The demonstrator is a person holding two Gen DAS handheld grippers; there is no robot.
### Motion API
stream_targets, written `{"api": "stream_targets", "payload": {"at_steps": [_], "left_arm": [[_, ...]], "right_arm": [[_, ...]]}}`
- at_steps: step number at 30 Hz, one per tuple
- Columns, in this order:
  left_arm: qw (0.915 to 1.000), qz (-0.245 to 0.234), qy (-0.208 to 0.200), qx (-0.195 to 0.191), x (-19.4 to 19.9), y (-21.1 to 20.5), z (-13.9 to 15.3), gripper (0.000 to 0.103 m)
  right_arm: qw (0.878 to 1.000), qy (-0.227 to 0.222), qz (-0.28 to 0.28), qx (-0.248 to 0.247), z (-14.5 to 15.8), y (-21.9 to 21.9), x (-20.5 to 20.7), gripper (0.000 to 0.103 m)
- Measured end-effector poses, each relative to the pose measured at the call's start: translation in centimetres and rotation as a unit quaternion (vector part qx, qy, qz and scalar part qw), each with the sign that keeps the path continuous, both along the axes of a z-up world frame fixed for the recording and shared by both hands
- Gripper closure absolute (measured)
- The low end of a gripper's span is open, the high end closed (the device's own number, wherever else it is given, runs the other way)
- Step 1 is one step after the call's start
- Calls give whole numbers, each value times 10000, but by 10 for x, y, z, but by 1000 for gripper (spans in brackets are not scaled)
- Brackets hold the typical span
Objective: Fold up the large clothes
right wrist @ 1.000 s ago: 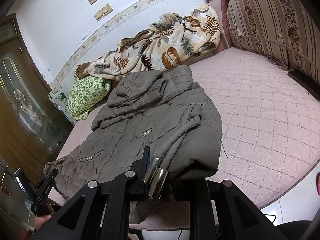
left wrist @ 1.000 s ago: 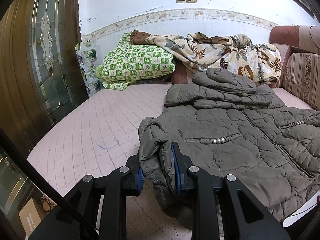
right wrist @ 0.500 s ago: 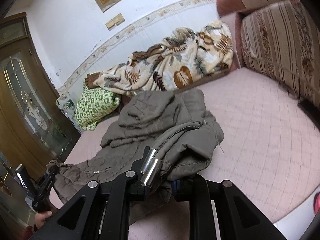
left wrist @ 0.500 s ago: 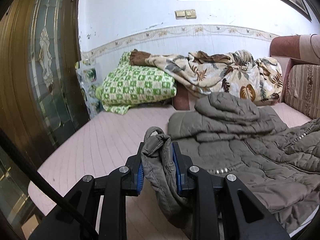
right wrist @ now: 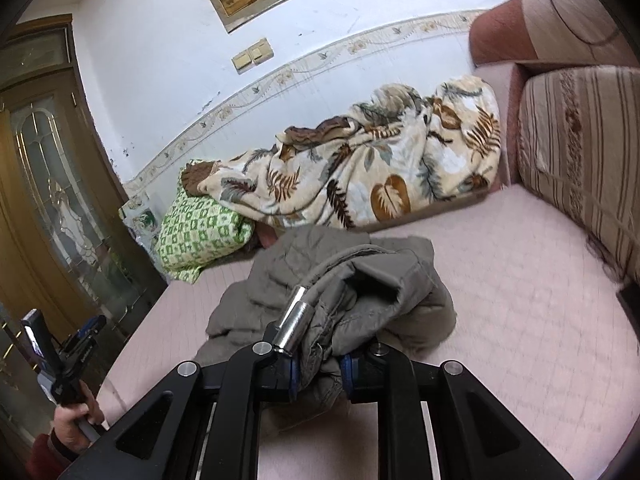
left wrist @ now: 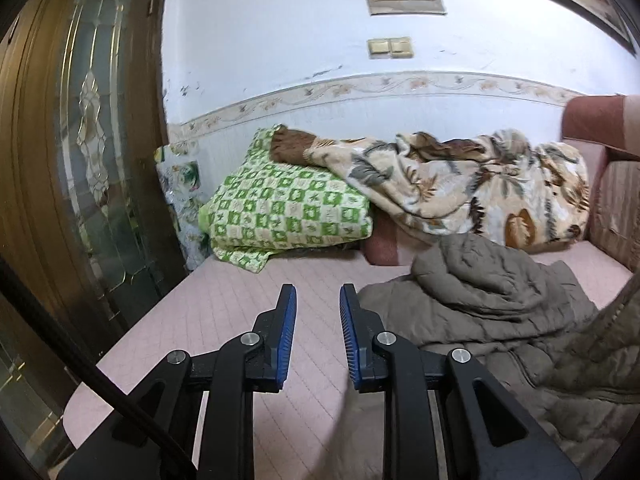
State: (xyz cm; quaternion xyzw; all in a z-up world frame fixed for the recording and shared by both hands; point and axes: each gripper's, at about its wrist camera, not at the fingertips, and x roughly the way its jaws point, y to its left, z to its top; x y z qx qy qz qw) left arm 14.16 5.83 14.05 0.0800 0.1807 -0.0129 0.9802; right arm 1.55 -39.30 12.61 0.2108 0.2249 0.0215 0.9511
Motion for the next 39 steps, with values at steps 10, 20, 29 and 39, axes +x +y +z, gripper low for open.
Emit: {"api": "stream_targets", "payload": {"at_steps": [10,20,29,39], "left_arm": [[9639,-499,1968,-1723,-41,71,-31,63],[8938,56,2909,-3411,-119,127,-117,34],[8161,-147,2884,-5005,-120,129,-153,34],[8168,-102,3206,-4796,-95,100,-174,79]], "right_arm": [[9999,16,53,134,7,4,29,87],[9999,24,91,-66,10,10,22,87],[9999,76,13,-103,10,13,16,87],[9999,108,36,-95,11,13,13,87]]}}
